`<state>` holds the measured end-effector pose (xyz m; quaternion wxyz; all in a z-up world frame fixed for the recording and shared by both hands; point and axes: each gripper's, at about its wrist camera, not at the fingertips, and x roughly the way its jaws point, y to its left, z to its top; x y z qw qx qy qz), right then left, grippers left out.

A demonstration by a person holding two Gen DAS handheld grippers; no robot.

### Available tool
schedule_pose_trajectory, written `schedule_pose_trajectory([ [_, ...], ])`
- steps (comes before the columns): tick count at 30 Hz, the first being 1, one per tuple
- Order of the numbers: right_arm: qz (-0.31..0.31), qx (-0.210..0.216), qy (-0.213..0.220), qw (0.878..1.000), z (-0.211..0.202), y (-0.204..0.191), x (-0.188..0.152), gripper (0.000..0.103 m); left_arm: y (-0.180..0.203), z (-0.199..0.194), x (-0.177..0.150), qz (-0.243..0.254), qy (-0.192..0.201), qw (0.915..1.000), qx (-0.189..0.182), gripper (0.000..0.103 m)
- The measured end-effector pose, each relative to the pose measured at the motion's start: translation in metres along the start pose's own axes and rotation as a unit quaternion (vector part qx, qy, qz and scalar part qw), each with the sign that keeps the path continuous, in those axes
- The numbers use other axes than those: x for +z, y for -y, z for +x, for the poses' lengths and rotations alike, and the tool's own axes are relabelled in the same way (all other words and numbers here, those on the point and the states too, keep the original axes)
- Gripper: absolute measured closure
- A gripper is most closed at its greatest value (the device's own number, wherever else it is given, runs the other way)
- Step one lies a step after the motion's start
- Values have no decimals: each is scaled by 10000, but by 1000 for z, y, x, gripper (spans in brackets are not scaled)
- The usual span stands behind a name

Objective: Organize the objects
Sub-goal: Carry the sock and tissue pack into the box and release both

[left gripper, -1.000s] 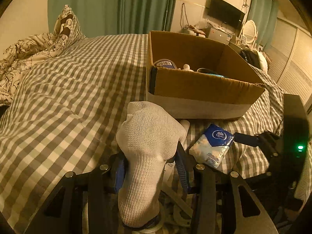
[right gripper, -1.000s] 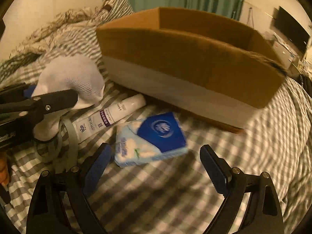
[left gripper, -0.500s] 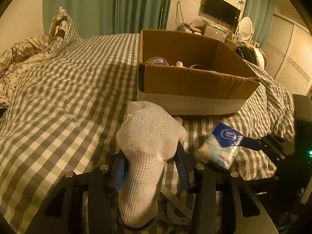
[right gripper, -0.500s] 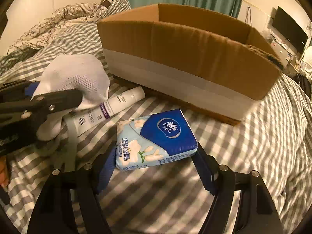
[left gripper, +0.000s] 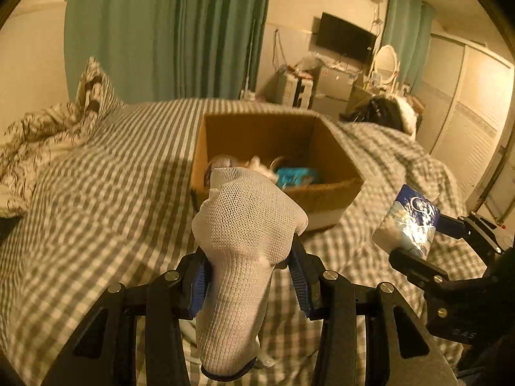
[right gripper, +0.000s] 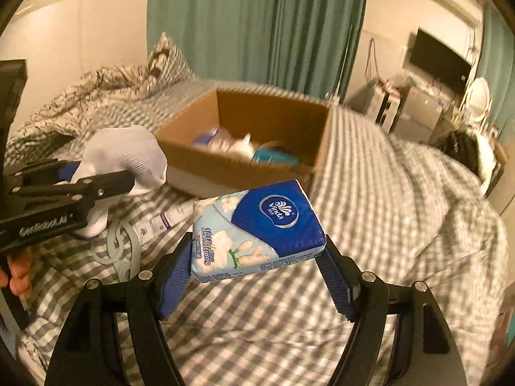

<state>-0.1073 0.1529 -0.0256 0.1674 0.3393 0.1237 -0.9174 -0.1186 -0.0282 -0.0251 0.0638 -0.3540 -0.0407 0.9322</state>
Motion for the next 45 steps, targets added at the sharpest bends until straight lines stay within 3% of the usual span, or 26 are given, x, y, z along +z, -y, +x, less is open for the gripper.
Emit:
schedule_pose_trajectory([
  [5,-23,50,339,9994,-26,14,25,29,7,-16,35,59,244,9996,-158,57],
  [8,-183,-154,616,9978,-33,19,47,29,10,-24,64,126,512,9985,-170,57],
  [14,-193,-125,940,9953,-15,32,98,29,18,-20,119,320,941,9950,-133,57],
  [20,-181,-98,913,9956,25,49,140,29,23,21,152,307,857,9957,-157,57],
  [27,-184,-133,678,9974,78,64,159,29,23,88,153,350,456,9983,-78,57],
  [31,-79,28,507,9987,104,67,152,29,15,123,141,397,237,9989,20,57],
  [37,-86,195,366,9991,131,65,134,29,7,145,123,410,50,9991,-59,57],
  [39,18,270,390,9989,137,71,132,27,9,146,120,436,9,9990,-126,53],
  [41,82,328,398,9986,134,74,131,11,12,143,118,501,19,9987,-134,41],
  [42,119,271,465,9985,129,76,132,9,14,140,118,539,45,9985,-126,36],
  [44,191,197,570,9980,117,79,132,8,20,128,119,596,212,9980,-15,18],
  [45,225,188,590,9978,112,80,132,8,21,122,120,609,284,9977,25,15],
])
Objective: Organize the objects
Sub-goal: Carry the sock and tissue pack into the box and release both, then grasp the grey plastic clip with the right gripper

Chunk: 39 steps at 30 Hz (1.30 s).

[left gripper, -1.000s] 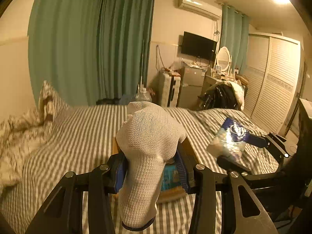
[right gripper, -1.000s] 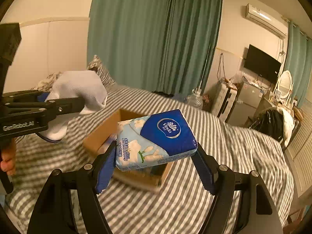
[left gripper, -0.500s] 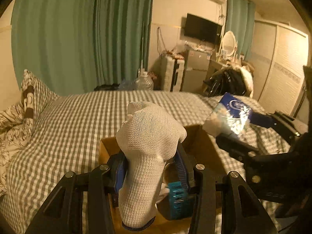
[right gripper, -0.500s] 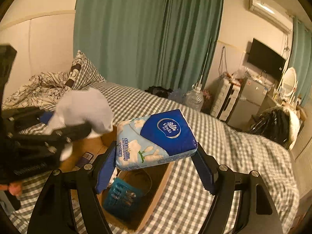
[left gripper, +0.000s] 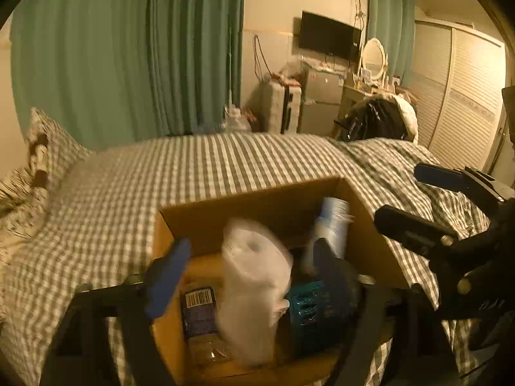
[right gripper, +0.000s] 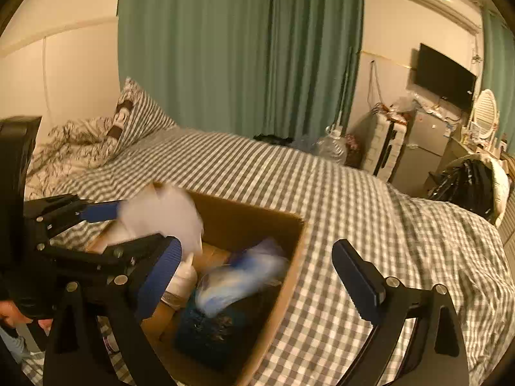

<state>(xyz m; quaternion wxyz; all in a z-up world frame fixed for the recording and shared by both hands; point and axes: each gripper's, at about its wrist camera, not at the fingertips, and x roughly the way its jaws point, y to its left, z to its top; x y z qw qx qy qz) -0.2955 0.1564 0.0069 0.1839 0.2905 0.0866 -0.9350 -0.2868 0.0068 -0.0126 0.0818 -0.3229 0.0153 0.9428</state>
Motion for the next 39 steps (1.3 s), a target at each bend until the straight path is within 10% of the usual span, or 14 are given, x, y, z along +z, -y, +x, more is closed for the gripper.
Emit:
schedule_pose_trajectory([
  [22,-205,-531,701,9959,-212,-59,18,0,-21,-213,-5,-192,529,9982,231,0],
  [39,-70,-276,-21,9996,-113,-124,-100,0,-61,-132,-148,-243,-545,9946,847,0],
])
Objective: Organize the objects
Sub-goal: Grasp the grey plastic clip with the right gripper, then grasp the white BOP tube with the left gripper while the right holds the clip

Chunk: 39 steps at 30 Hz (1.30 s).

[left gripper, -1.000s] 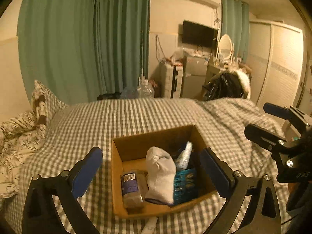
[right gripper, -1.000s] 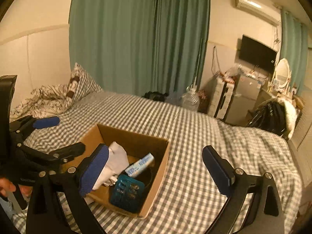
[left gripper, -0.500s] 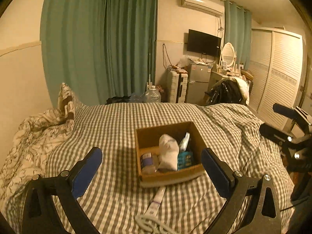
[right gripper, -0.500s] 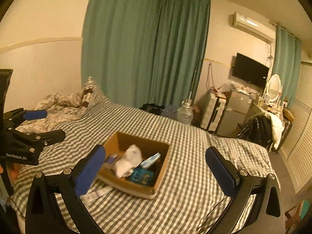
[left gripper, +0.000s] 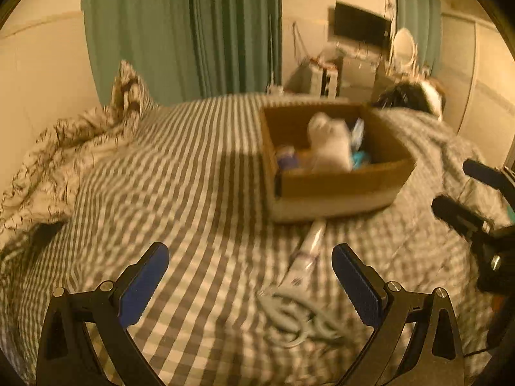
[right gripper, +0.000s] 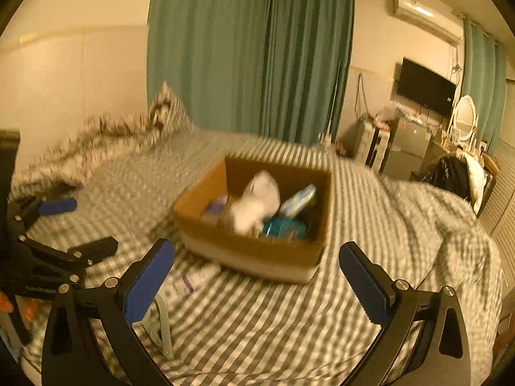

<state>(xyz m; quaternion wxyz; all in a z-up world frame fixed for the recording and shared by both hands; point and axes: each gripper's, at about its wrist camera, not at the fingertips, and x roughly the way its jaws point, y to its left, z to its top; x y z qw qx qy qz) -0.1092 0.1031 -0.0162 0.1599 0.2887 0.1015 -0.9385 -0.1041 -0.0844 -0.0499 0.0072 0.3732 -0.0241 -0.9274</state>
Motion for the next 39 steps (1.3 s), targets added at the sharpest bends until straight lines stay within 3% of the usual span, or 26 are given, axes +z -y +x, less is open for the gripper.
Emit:
schedule_pose_trajectory([
  [7,-195,613,-1008,9928,69,-35,-56,0,-17,20,-12,-289,-283,9991,162,0],
  [13,-593,1183,-1424,9809,94,-78,-75,1,-19,19,-11,-323,-244,9986,328,0],
  [18,-425,1795,-1726,9676,114,-99,-81,9,-29,27,-12,-510,-408,9975,280,0],
  [21,-201,1962,-1833,9631,123,-98,-85,19,-42,30,-14,-869,-438,9951,148,0],
  [22,-194,1955,-1874,9624,125,-98,-87,29,-44,31,-14,-939,-453,9944,170,0],
  [23,-175,2025,-1876,9610,124,-98,-90,31,-45,33,-15,-980,-479,9939,176,0],
  [24,-155,2084,-1870,9599,123,-98,-91,37,-45,34,-15,-980,-502,9938,174,0],
  [25,-144,2141,-1870,9586,121,-98,-92,51,-44,35,-15,-957,-516,9939,187,0],
  [29,-299,2075,-1822,9606,107,-94,-96,64,-36,37,-15,-777,-543,9951,269,0],
  [31,-323,2021,-1698,9640,97,-87,-94,80,-33,38,-14,-710,-551,9955,296,0],
  [34,-240,1805,-1554,9709,84,-64,-89,91,-22,40,-13,-520,-563,9966,297,0],
  [39,19,1243,-1330,9833,74,-16,-80,92,4,50,-12,-256,-624,9977,55,0],
])
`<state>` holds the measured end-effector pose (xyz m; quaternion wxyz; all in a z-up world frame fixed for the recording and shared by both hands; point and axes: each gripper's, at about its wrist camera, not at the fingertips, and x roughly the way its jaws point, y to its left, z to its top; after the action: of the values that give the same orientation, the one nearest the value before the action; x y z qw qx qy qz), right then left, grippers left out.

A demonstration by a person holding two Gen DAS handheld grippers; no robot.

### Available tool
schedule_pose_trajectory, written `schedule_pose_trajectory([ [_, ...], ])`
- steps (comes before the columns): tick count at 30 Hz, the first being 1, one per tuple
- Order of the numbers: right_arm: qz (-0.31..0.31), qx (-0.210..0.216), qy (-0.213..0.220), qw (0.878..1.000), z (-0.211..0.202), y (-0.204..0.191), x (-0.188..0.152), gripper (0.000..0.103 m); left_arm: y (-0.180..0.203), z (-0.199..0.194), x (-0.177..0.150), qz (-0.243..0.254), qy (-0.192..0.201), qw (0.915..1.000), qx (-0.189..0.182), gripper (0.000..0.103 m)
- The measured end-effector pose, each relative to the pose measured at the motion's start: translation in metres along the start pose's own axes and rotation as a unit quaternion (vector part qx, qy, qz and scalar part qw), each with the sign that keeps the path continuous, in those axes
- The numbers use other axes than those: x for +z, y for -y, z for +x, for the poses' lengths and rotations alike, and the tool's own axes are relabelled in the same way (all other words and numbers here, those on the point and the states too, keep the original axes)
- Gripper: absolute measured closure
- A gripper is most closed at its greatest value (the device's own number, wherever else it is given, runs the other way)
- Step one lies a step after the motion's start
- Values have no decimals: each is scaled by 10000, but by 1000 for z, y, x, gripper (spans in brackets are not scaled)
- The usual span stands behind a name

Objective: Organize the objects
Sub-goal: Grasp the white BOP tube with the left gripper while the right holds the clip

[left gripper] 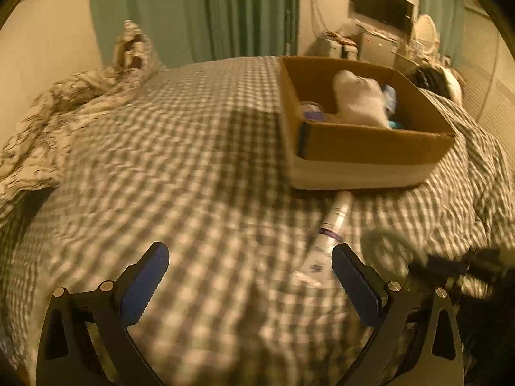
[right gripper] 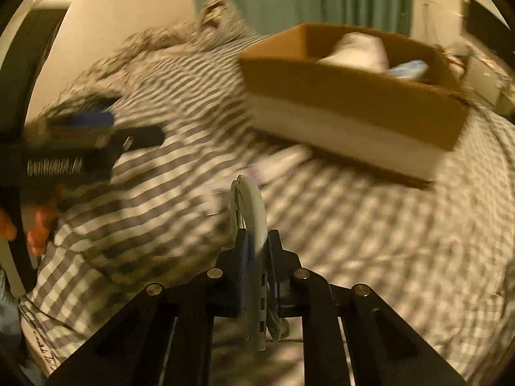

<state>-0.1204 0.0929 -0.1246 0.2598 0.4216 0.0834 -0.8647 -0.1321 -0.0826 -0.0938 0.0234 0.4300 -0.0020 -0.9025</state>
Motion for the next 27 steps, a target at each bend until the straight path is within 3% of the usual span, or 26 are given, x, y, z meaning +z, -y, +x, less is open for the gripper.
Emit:
schedule_pose_trajectory([
  [6,304,-644,252,9971,-19,48,15,92,44,35,6,398,-94,9991,-148,0],
  [9,388,-776,292,9958,-26,63,13,92,58,58,9,478,-140,9986,-165,9],
  [12,484,-721,275,9958,-24,70,10,92,63,85,10,431,-286,9983,-287,31],
  [14,500,-706,259,9959,-24,71,8,92,65,101,9,343,-511,9967,-520,56],
  [17,500,-693,289,9959,-25,68,8,92,68,97,6,408,-458,9956,-710,77],
  [20,511,-720,365,9954,-33,68,8,92,73,82,0,562,-415,9953,-676,77],
  [23,546,-764,478,9944,-48,66,9,92,72,61,-6,412,-450,9971,-464,77],
  [27,529,-876,609,9929,-73,61,10,92,77,23,-14,341,-243,9976,-551,77],
])
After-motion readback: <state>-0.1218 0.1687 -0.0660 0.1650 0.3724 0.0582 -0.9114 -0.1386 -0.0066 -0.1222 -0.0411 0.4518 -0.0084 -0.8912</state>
